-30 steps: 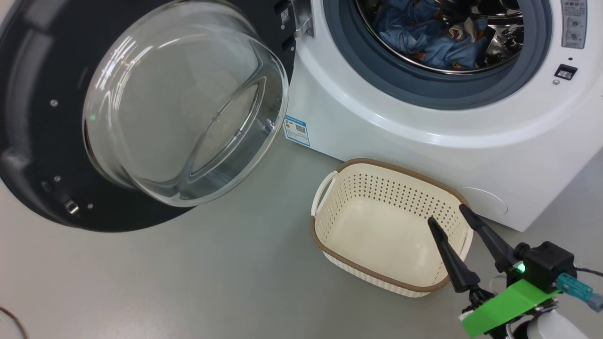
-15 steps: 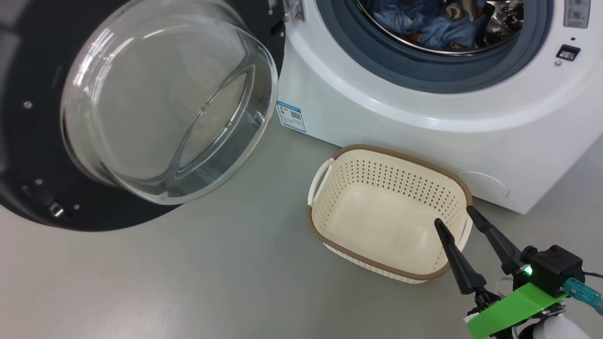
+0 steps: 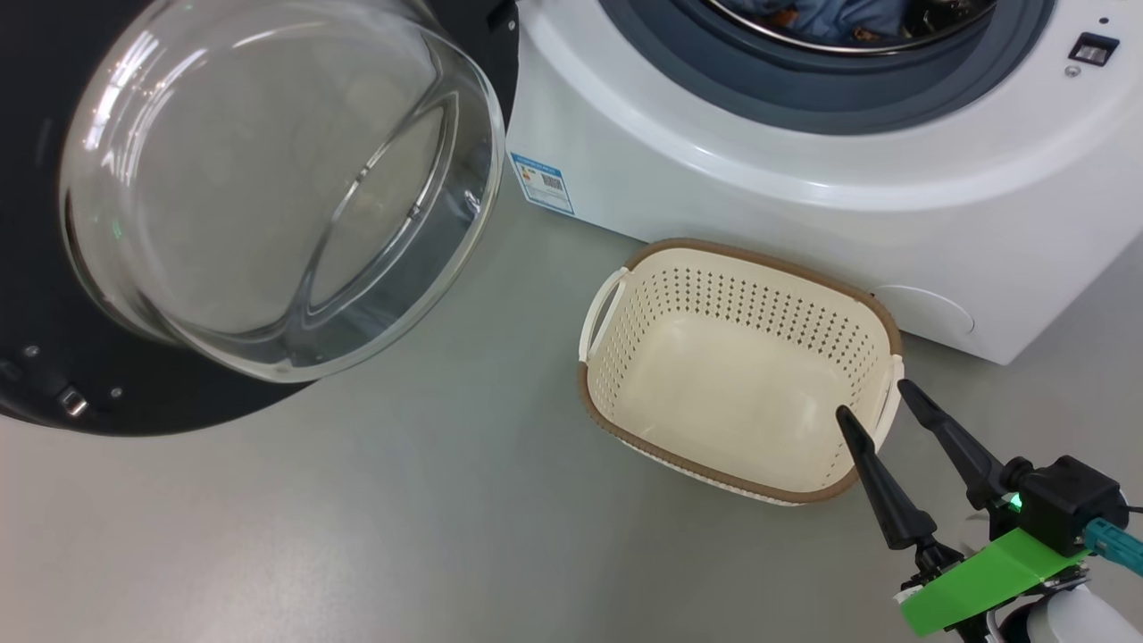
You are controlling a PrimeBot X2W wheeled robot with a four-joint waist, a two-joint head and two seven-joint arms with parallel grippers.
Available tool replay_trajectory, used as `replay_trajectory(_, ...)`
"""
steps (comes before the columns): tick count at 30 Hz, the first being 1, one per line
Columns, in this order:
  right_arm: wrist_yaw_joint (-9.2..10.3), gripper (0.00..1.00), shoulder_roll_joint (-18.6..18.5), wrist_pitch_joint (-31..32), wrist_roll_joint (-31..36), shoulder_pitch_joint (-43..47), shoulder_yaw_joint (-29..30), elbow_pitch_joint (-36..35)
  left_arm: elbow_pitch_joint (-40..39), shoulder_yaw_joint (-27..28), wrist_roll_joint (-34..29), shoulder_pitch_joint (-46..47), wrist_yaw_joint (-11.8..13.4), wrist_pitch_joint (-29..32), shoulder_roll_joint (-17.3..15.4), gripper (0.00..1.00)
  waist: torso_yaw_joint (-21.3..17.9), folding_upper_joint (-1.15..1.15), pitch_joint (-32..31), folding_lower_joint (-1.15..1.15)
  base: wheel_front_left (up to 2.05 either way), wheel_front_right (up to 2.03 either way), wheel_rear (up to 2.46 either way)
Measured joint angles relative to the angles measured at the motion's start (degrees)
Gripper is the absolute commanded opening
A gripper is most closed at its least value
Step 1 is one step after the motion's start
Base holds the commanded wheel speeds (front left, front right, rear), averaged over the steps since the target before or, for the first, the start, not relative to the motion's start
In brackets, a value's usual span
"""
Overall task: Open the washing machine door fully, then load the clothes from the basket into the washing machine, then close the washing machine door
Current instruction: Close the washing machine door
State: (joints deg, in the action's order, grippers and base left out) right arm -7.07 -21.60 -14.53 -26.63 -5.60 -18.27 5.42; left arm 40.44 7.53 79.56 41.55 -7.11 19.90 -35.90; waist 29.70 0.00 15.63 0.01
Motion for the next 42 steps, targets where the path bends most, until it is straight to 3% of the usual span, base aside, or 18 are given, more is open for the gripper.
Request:
replay_trajectory(22,0.00,1.00,-1.7,0.0,0.2,-2.2,-0.2,-0.6,2.4,-4.5,7.0,2.0,0.0,12.8,-2.0,0.00,-0.3,0.00,2.6,-0.01,0.00,0.00,0.00)
replay_trajectory(32,0.00,1.00,0.0,0.0,0.2,-2.1,-0.1,-0.2,-4.6,-7.6,9.3,-0.6,0.0,23.5,-3.2,0.00,-0.3,0.00,-0.2,-0.01,0.00,0.00,0.00)
replay_trajectory(42,0.00,1.00,1.7,0.0,0.2,-0.6,0.6,-0.1,-16.9,-9.5,12.3,-7.1,0.0,32.0,-3.2,0.00,-0.5,0.00,-3.2,-0.01,0.00,0.00,0.00)
